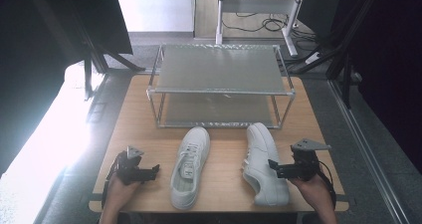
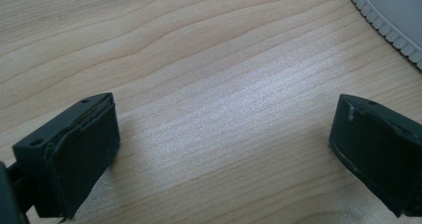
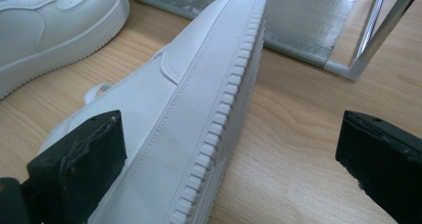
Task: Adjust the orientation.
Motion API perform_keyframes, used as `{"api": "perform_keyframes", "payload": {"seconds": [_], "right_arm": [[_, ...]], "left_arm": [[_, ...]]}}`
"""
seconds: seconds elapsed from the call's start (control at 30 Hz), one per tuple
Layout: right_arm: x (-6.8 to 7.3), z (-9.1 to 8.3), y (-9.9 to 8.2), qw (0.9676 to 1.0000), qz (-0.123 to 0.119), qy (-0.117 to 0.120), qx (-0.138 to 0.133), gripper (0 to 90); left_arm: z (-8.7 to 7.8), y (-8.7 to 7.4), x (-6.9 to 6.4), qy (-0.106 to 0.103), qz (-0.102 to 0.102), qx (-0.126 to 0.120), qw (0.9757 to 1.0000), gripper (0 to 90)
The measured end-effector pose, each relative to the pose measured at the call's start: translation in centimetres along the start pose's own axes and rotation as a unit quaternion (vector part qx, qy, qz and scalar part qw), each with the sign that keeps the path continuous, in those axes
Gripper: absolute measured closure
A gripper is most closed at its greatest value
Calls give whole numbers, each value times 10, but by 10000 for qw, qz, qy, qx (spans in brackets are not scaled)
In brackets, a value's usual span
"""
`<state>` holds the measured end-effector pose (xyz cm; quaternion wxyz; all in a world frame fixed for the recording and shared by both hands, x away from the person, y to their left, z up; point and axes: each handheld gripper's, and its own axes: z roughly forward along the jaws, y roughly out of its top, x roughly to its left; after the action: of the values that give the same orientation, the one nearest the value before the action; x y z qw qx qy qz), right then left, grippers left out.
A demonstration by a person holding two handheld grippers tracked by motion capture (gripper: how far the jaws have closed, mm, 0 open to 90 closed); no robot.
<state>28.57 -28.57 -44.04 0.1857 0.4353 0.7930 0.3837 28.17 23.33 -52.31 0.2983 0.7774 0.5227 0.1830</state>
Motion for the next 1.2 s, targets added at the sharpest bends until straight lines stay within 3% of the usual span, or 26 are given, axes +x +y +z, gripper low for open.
{"api": "perform_keyframes", "payload": {"seconds": [0.2, 0.37, 0.73, 0.93, 1.2], "right_arm": [[-1, 1, -2, 10000, -14, -49, -12, 0], [-8, -2, -6, 9998, 214, -21, -21, 0], [-20, -11, -10, 9990, 406, -162, -74, 0], [-39, -22, -17, 9972, 567, -493, -54, 3], [-63, -26, -33, 9940, 957, -523, -57, 6]], "left_arm": [[0, 0, 0, 2, -3, -3, 10000, 0], [0, 0, 0, 0, -4, -2, 10000, 0], [0, 0, 0, 1, -4, -3, 10000, 0], [0, 0, 0, 4, -12, -6, 10000, 0], [0, 0, 0, 9, -28, -12, 10000, 0]]}}
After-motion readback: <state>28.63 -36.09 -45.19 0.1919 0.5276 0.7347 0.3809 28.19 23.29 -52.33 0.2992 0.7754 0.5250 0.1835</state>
